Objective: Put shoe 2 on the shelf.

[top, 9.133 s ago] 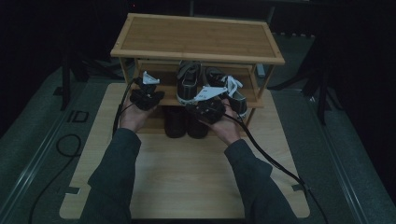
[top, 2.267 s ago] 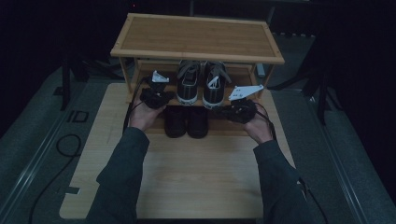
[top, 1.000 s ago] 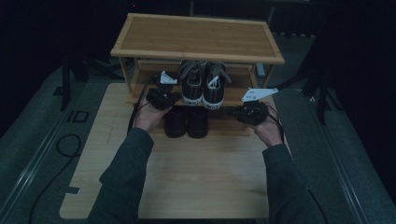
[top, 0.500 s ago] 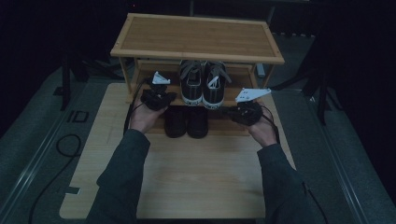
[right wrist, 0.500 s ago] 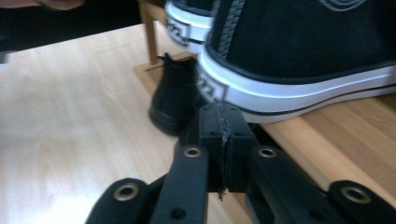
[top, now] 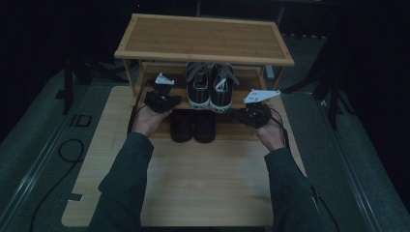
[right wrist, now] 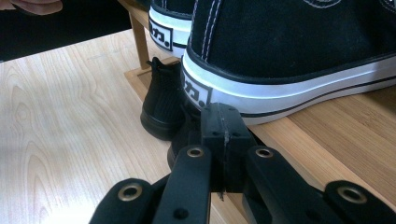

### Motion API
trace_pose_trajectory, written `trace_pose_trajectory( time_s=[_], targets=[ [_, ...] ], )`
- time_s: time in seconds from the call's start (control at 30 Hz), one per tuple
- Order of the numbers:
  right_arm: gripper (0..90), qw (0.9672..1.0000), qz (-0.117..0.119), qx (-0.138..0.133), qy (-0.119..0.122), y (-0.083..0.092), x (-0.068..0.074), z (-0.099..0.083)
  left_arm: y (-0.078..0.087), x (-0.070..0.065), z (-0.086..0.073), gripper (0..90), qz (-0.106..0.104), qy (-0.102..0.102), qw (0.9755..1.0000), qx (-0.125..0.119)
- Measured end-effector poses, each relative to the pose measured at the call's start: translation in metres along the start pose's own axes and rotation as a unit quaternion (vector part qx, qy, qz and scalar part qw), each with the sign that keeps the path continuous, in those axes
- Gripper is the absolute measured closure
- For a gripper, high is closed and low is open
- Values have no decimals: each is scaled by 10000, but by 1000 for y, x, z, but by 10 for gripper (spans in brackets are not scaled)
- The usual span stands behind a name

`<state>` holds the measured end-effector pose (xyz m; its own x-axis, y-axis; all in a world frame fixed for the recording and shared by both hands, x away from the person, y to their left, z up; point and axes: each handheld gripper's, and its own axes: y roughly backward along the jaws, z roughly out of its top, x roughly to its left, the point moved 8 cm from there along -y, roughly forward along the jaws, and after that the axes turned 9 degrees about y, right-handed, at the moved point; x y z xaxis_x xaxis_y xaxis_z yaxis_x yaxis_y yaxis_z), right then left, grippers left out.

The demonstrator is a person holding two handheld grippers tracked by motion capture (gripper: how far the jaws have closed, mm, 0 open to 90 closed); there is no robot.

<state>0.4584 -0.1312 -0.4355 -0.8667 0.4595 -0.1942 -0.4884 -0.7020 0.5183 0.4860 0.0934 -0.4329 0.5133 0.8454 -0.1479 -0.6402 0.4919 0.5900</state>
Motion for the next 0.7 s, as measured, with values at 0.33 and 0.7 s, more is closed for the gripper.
trace_pose_trajectory(
  time_s=[0.33, 0.7],
  targets=[
    [900, 9999, -101, -14, -24, -2, -2, -1, 0, -1, 0, 900, -41, 20, 10000, 24],
    [900, 9999, -16, 120, 6, -1, 2, -15, 4, 1, -1, 900, 96, -45, 9999, -85]
  ],
)
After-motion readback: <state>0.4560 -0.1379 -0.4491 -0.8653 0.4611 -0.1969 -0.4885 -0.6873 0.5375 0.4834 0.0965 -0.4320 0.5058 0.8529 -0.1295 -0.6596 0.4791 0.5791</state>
